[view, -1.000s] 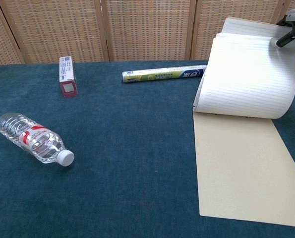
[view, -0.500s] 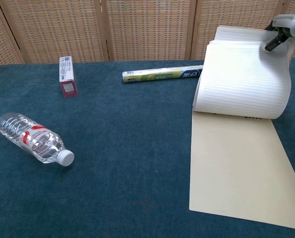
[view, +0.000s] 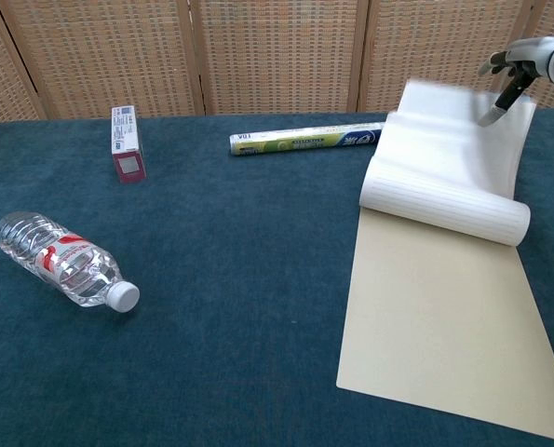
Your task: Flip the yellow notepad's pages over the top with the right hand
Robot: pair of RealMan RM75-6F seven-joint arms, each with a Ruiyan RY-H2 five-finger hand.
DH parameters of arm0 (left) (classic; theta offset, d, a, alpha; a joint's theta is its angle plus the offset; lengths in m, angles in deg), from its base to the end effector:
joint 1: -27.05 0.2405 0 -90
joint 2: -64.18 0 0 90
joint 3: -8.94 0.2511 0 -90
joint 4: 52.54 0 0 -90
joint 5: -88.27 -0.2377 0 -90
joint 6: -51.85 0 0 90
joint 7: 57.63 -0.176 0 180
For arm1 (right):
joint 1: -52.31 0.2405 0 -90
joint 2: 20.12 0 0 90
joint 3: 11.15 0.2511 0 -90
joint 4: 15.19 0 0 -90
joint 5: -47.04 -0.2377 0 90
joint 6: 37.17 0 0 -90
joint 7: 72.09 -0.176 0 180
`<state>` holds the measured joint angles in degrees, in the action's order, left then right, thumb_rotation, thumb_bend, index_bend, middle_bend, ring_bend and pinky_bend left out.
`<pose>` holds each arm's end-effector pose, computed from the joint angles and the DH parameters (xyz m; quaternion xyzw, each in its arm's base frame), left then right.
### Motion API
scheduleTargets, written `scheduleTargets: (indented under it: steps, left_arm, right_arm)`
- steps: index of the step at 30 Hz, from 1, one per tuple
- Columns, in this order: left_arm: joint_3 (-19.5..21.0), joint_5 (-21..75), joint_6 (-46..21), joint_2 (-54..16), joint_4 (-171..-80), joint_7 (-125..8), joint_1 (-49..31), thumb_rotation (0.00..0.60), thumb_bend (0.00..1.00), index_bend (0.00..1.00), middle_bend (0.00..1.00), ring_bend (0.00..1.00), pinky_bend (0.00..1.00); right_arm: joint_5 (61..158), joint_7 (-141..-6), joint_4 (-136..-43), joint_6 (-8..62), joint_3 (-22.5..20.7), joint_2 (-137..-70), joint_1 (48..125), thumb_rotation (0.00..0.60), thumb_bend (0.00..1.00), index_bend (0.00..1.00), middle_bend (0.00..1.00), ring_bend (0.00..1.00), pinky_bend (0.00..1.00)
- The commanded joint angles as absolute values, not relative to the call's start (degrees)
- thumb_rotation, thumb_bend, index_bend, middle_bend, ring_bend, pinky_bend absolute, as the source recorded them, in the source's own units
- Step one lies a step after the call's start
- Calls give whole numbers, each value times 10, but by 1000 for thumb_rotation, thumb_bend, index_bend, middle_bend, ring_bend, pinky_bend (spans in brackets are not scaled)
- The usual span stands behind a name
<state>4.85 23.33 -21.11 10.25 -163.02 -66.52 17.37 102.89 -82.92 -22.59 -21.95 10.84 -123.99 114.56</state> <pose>-0.3085 0.2283 0.1383 -0.5549 -0.5034 -0.2914 0.5948 -0.2563 -0.5848 0.0724 0.5492 -0.5158 0.2955 0.5874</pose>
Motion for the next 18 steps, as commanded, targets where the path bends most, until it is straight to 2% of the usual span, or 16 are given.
scheduleTargets:
  steps: [1, 10, 18]
  left_arm:
    - [49, 234, -211, 103, -1631, -664, 174, 600, 0, 0, 0, 0, 0]
    - [52, 222, -214, 106, -1634, -661, 176, 600, 0, 0, 0, 0, 0]
    - [61, 196, -224, 109, -1637, -652, 183, 600, 0, 0, 0, 0, 0]
  right_arm:
    - [997, -802, -195, -178, 147, -1258, 1152, 600, 40, 0, 0, 0, 0]
    - [978, -768, -205, -115, 178, -1245, 1150, 600, 40, 0, 0, 0, 0]
    - [988, -784, -266, -68, 186, -1208, 1125, 600, 40, 0, 0, 0, 0]
